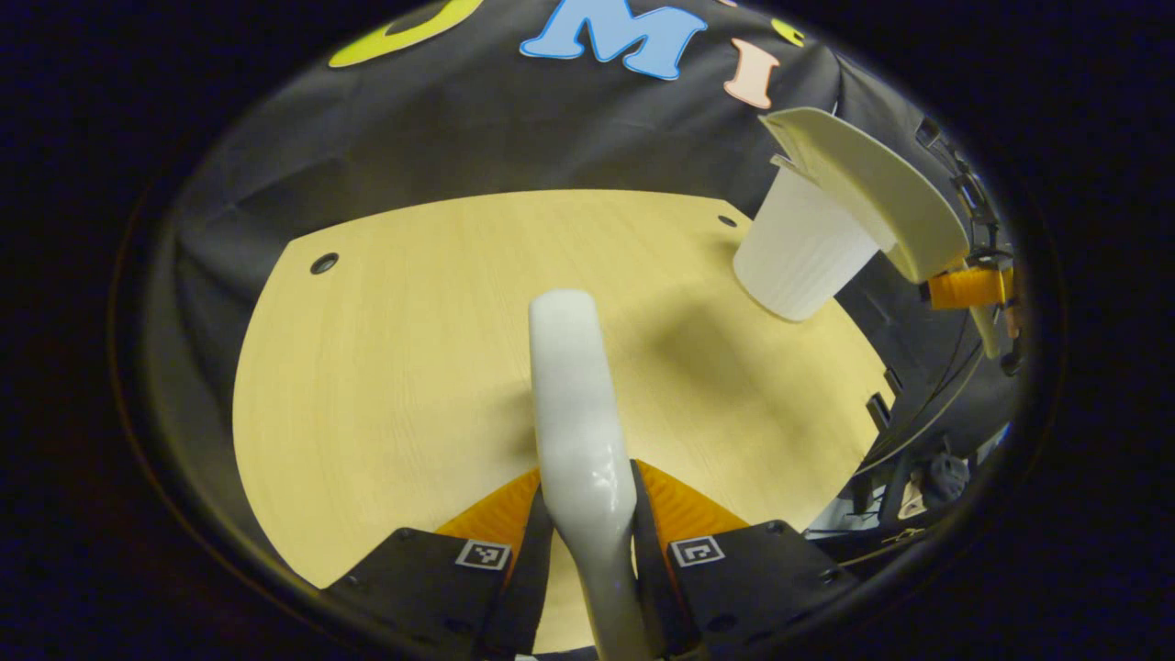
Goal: Pick up the small broom and dustpan from the desktop, sweep the trash into the dustpan with the broom, and then empty the trash into the garbage bin.
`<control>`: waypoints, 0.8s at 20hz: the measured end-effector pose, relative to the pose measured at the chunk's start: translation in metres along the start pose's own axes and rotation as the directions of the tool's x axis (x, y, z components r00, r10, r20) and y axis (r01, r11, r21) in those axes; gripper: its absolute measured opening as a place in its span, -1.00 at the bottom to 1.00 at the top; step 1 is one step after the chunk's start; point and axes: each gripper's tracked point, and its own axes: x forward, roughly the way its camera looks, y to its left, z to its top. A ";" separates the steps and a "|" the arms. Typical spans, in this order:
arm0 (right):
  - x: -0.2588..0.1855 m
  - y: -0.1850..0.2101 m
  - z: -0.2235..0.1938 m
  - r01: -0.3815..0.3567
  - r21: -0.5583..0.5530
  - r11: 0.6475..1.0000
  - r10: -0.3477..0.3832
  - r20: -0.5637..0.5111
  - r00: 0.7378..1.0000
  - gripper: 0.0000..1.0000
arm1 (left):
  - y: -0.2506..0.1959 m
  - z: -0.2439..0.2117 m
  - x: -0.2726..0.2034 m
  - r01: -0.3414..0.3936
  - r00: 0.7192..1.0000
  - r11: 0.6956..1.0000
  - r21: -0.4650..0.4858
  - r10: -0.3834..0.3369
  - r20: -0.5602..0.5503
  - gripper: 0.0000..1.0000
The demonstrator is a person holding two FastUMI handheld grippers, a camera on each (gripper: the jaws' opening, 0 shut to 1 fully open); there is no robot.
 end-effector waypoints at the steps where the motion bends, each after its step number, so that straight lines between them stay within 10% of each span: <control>1: 0.001 0.003 0.001 0.000 0.020 1.000 0.000 0.019 1.000 -0.39 | -0.003 0.000 0.003 -0.007 1.000 1.000 -0.012 0.007 0.005 -0.02; 10: -0.010 0.023 0.030 -0.136 0.395 0.909 0.028 0.266 0.964 -0.40 | -0.012 -0.004 0.001 -0.026 1.000 0.998 -0.053 0.026 0.002 -0.02; 16: -0.018 0.028 0.048 -0.326 0.593 0.736 0.071 0.412 0.908 -0.40 | -0.027 0.001 0.005 -0.029 1.000 0.999 -0.018 0.029 -0.005 -0.02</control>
